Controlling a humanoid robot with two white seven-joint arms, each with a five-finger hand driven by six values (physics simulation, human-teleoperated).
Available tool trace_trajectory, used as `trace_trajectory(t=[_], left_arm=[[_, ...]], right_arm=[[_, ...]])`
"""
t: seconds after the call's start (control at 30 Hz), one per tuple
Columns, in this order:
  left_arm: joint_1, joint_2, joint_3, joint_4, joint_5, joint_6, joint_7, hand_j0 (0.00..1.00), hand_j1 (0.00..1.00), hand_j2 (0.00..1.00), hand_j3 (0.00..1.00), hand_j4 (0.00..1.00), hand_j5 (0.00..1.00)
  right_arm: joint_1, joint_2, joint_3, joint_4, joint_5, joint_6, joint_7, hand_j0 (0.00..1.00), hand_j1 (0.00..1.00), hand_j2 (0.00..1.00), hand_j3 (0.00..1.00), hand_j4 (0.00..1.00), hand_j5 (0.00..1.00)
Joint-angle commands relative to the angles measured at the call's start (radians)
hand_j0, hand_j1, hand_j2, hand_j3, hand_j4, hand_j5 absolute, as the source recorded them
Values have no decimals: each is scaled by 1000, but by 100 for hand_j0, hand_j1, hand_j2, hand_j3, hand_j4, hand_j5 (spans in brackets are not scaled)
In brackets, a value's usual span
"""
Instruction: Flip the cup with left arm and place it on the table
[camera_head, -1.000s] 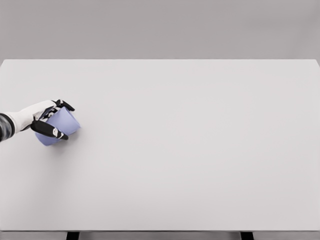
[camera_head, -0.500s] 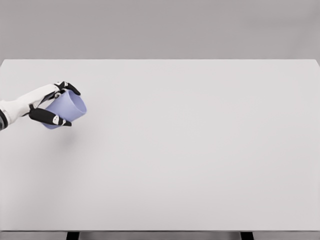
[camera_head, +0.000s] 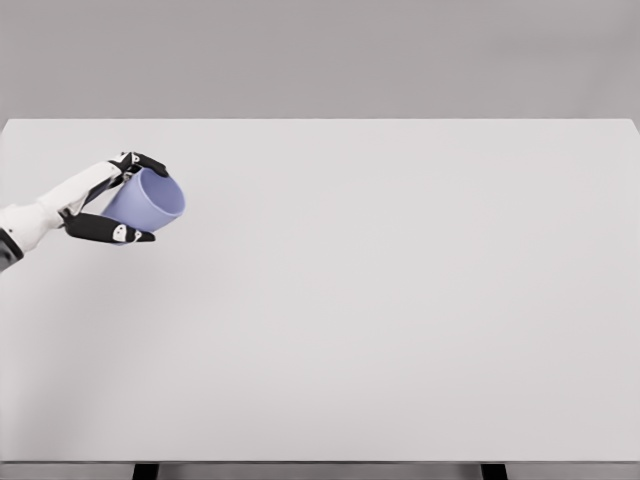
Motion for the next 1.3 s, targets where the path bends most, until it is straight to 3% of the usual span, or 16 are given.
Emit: trace_trajectory(t=[0.0,0.13,0.5,0.87,1.27], left_arm=[[0,-32,5,46,8,-80,1,45,45,45,45,45,45],[-5,-69,23,106,11,-188,1,46,46,46,46,46,46],[-6,-139,32,299,157,-387,1,46,46,46,46,46,46],[-120,-254,32,594,195,-387,1,46,46,46,46,46,46],[-126,-294,42,609,261,-387,1,46,46,46,46,46,46]], right_arm=[[0,0,0,0,0,0,0,100,100,100,100,100,100],[0,0,0,0,0,0,0,100,100,100,100,100,100],[0,0,0,0,0,0,0,100,100,100,100,100,100],[0,0,0,0,1,0,0,100,100,100,100,100,100],[0,0,0,0,1,0,0,100,100,100,100,100,100]])
